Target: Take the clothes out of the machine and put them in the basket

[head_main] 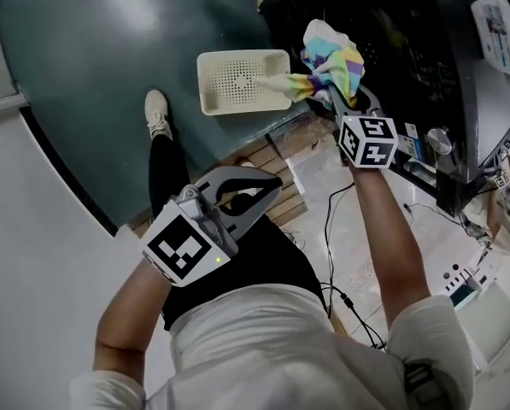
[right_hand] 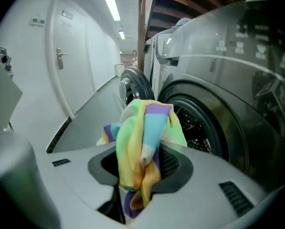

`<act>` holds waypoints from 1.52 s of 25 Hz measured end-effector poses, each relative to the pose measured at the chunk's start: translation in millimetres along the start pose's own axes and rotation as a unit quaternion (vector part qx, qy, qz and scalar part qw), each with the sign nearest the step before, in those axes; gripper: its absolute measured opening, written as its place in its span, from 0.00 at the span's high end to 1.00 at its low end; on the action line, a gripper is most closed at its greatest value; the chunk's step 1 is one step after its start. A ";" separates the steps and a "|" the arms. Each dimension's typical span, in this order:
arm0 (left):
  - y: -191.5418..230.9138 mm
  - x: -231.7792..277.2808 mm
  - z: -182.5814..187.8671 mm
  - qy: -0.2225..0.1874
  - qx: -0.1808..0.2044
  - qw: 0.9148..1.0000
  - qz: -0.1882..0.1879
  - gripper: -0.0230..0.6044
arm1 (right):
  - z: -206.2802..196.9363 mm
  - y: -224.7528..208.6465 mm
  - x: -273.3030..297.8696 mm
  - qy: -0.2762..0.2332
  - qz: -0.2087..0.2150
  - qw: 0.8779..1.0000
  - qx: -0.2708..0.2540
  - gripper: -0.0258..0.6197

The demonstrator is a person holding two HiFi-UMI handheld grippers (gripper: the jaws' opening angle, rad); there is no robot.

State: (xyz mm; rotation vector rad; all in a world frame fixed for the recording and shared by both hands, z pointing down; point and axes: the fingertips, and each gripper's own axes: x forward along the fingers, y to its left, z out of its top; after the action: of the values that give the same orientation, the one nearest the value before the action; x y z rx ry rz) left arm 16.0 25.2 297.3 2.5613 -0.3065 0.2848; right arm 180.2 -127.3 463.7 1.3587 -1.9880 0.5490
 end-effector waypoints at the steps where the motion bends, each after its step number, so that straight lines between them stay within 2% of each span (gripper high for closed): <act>1: -1.1 0.2 0.2 -0.002 -0.003 1.000 0.004 0.97 | 5.8 4.7 -5.3 -0.004 0.008 1.000 -0.004 0.75; 4: -5.7 -3.8 -1.8 -0.007 -0.007 1.000 0.014 0.97 | 22.0 23.7 -18.5 -0.014 0.032 0.999 -0.018 0.75; 9: -12.4 -38.0 -12.6 -0.028 -0.007 0.999 0.032 0.97 | 41.1 87.9 -28.1 -0.023 0.071 0.996 -0.058 0.75; 11: -8.5 -30.5 -10.1 -0.029 -0.011 0.999 0.036 0.97 | 39.1 94.2 -22.9 -0.019 0.088 0.994 -0.069 0.75; 15: 2.3 -10.9 -8.1 -0.013 -0.013 0.999 0.038 0.97 | 24.8 101.0 -3.9 -0.003 0.122 0.989 -0.082 0.75; 19: 9.2 -31.0 -14.2 -0.015 -0.016 0.999 0.044 0.97 | 14.4 139.7 11.4 0.008 0.142 0.984 -0.103 0.75; 22: 19.8 -40.8 -17.2 -0.012 -0.014 0.999 0.045 0.97 | 7.5 155.1 23.7 0.016 0.149 0.983 -0.110 0.75; 28: 43.0 -34.1 -29.4 0.001 -0.022 0.999 0.046 0.97 | -27.7 155.6 58.7 0.038 0.157 0.980 -0.114 0.75; 38: 92.3 -42.8 -45.0 0.028 -0.028 0.999 0.032 0.97 | -97.5 167.5 158.3 0.110 0.161 0.975 -0.107 0.75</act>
State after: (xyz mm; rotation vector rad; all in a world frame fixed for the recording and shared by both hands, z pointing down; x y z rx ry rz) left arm -56.2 -20.3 368.7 2.4867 -0.3718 0.3668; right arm 14.0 -103.5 649.2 0.8133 -2.0262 0.5834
